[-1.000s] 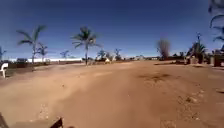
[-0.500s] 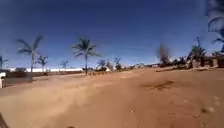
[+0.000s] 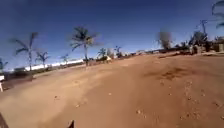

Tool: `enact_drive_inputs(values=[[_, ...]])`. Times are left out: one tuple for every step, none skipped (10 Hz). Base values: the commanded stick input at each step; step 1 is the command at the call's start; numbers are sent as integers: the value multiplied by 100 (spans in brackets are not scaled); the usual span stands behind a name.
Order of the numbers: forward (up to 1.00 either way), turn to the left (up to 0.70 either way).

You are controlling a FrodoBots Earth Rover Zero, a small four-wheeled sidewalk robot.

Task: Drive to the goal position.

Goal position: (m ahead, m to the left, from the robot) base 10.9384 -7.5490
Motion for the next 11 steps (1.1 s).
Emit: enact_drive_inputs(values=[[70, 0], [70, 0], [70, 0], [70, 0], [70, 0], [70, 0], [70, 0], [70, 0], [70, 0], [70, 0], [70, 0]])
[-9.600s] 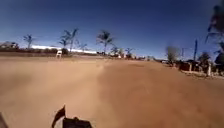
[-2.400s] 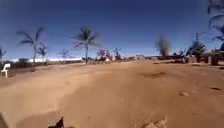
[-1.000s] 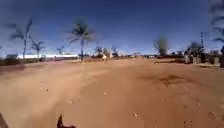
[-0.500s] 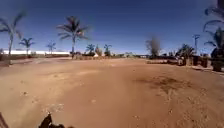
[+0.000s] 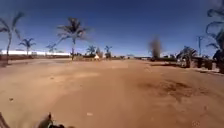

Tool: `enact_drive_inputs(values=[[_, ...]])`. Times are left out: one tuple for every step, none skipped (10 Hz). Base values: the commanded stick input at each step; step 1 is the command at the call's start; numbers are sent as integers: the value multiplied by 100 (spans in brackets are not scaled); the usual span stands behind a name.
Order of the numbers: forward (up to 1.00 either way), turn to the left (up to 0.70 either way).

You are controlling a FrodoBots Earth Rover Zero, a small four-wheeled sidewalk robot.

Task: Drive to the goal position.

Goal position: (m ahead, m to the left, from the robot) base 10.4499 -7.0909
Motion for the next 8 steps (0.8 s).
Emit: enact_drive_inputs(values=[[70, 0], [70, 0], [70, 0], [70, 0], [70, 0], [70, 0], [70, 0], [70, 0]])
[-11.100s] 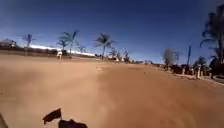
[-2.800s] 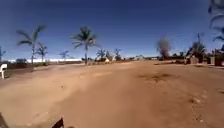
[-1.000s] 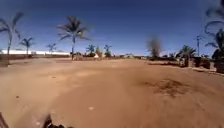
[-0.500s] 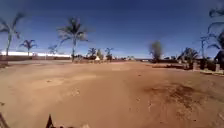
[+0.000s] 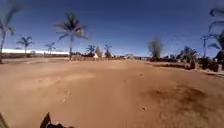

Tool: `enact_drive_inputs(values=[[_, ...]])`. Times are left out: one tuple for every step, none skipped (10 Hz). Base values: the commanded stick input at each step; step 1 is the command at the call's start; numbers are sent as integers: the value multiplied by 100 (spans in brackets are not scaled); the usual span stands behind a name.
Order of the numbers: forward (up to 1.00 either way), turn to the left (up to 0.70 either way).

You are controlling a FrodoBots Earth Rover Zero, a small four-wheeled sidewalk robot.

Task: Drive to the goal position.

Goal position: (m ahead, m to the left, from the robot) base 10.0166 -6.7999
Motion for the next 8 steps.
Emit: enact_drive_inputs(values=[[70, 0], [70, 0], [70, 0], [70, 0], [70, 0], [70, 0], [70, 0], [70, 0]])
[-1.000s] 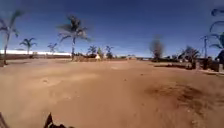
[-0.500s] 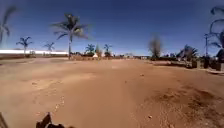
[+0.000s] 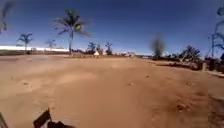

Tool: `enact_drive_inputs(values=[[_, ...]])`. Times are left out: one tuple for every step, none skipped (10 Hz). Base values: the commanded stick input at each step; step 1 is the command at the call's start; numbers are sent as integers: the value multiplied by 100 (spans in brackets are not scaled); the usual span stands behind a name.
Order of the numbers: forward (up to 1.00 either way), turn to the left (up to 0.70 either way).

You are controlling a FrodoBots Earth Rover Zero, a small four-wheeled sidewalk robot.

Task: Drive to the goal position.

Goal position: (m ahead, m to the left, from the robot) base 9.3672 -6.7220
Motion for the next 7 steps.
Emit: enact_drive_inputs(values=[[70, 0], [70, 0], [70, 0], [70, 0], [70, 0], [70, 0], [70, 0]])
